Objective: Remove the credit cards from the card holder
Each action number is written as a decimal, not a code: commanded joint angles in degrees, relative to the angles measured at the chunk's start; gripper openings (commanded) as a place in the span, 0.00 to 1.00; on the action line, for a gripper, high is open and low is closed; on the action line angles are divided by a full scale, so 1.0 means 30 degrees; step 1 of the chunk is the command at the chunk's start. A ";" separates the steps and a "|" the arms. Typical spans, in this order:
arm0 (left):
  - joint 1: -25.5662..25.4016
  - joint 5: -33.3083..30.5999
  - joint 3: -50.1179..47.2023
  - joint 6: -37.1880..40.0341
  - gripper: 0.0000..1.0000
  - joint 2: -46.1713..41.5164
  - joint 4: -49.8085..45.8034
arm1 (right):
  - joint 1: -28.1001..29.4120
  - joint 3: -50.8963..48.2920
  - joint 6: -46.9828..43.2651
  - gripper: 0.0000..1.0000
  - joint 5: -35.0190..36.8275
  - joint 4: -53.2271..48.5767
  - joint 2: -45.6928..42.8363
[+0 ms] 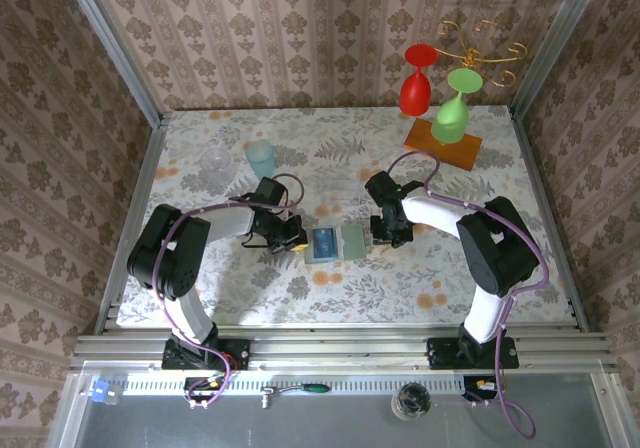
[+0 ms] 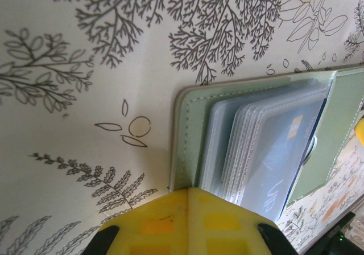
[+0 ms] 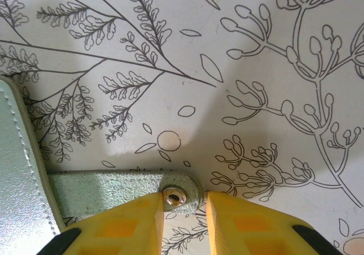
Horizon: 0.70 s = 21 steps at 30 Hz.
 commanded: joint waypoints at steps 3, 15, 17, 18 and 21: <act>0.0026 -0.0425 0.0025 0.0016 0.00 0.0507 -0.1225 | -0.0138 -0.0337 -0.0117 0.29 0.0665 -0.0858 -0.0013; -0.0003 0.1573 0.1554 -0.0410 0.00 -0.0541 -0.0609 | -0.0080 0.0143 0.0315 0.34 -0.0150 -0.1450 -0.1755; -0.0003 0.1618 0.1661 -0.0444 0.01 -0.0775 -0.0652 | -0.0050 0.0320 0.0322 0.34 -0.0122 -0.1733 -0.2100; -0.0003 0.1647 0.1696 -0.0455 0.01 -0.0892 -0.0637 | -0.0021 0.0482 0.0330 0.35 -0.0093 -0.1872 -0.2263; -0.0003 0.1662 0.1698 -0.0452 0.01 -0.1122 -0.0608 | 0.0051 0.0936 0.0337 0.35 -0.0091 -0.2219 -0.2585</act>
